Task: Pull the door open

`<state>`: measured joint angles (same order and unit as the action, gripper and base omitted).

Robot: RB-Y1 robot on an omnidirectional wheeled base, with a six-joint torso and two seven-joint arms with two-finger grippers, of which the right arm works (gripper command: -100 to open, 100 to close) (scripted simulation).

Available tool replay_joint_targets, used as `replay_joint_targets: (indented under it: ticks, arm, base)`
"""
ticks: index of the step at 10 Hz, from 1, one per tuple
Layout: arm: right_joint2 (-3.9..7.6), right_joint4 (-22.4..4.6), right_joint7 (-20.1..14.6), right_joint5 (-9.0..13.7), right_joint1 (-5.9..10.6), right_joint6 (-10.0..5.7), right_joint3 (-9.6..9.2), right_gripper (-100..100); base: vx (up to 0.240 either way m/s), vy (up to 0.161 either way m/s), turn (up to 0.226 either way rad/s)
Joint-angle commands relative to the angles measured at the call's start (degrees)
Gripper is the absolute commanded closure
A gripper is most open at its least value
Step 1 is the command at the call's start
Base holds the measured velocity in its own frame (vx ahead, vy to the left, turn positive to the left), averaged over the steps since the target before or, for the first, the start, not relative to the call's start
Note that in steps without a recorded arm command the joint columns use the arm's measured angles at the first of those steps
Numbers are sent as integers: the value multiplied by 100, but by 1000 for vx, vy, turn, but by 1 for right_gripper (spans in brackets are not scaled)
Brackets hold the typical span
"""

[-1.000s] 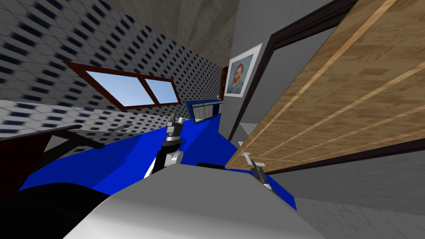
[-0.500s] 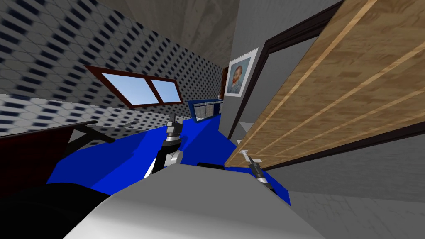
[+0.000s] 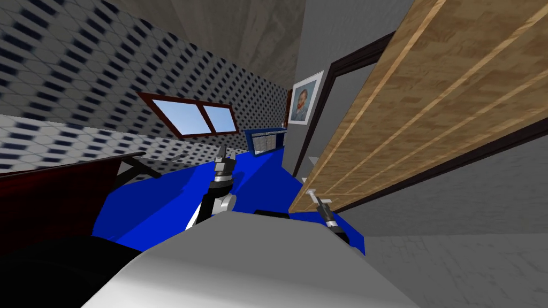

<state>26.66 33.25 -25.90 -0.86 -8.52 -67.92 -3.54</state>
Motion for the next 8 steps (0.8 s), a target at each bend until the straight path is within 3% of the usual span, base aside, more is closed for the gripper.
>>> replay_joint_targets:
  ticks: [1,2,3,7,8]
  arm:
    - [-92,-33,-27,-125,140,56,-85,100]
    - [-92,-33,-27,-125,140,56,-85,100]
    - [-130,-15,-34,-212,274,170,-98,100]
    - [-194,16,-47,-362,504,368,-122,100]
    - [-154,-103,-57,-326,531,309,-95,100]
  base:
    - [-198,-71,48]
    - [-138,-54,20]
    - [-180,-83,49]
    - [-180,-116,51]
    - [-63,-69,38]
